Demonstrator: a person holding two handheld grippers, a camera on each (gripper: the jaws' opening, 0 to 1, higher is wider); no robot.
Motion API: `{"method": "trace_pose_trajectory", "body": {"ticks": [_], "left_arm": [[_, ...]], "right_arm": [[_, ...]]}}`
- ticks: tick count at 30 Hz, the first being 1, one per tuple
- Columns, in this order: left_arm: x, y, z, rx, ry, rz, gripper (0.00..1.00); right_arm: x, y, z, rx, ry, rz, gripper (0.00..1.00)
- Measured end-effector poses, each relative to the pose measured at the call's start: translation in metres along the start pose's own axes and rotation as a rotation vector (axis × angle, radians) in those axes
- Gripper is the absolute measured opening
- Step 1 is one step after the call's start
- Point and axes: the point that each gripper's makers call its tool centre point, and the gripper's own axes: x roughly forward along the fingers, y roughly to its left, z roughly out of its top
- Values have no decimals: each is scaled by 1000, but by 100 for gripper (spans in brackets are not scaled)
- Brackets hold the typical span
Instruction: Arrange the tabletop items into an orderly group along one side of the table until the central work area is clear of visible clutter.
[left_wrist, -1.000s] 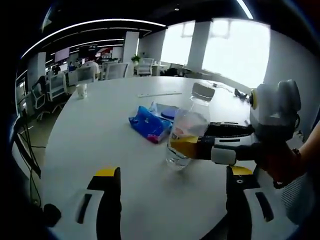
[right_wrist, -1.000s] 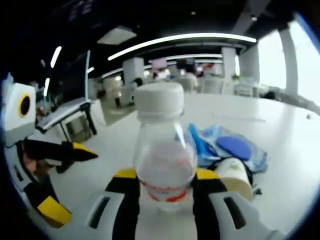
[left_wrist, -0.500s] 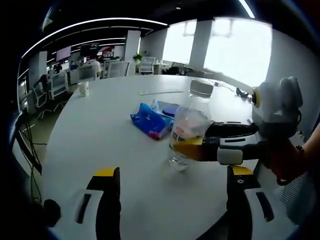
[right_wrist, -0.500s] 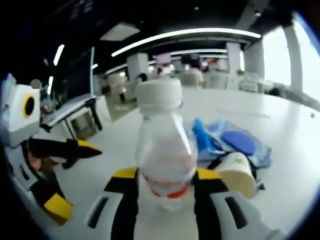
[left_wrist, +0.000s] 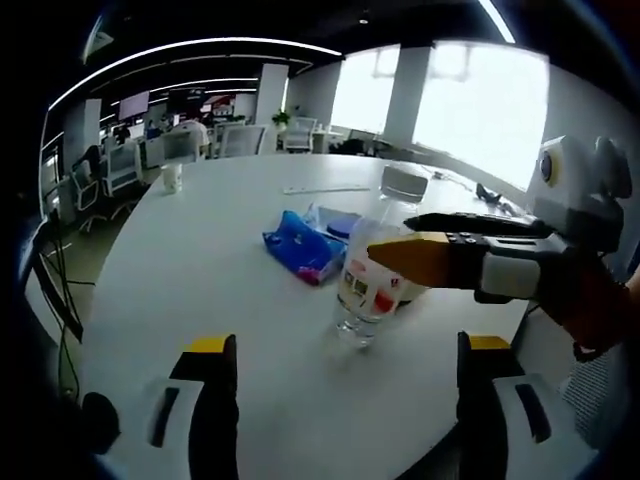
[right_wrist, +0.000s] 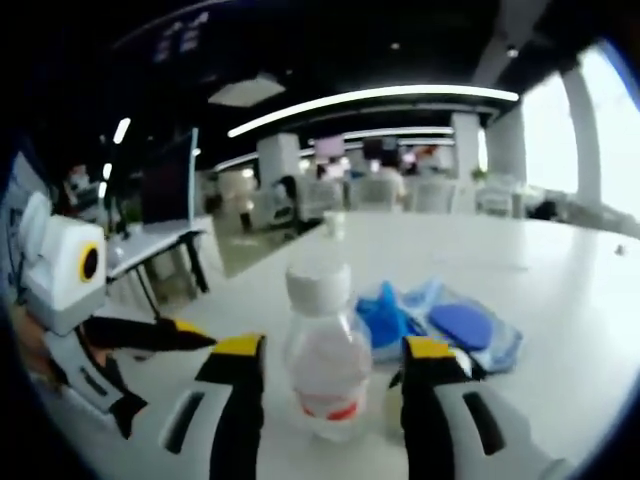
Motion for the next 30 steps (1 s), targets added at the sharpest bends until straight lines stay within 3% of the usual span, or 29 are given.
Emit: {"method": "trace_pose_trajectory", "body": {"ticks": [6,13,16,21,30], "left_arm": [[1,-6,10,11,-17,-5,92],[4,-11,20,10,-47,16,95],[8,-15,20,18,-42,9,96],[10,-17,24,14,-57,25,97],[11,-13,29,-5,-73,73,98]], "right_arm": [[-7,-7,16,2,-38,-11,60],[-17,-14,24,26,-45,-4,72],[-17,-14,22,62,-19,15,80],[-23,-24,27,63,-29,4,80],[-34,-63,38,86,-49,-82,79]]}}
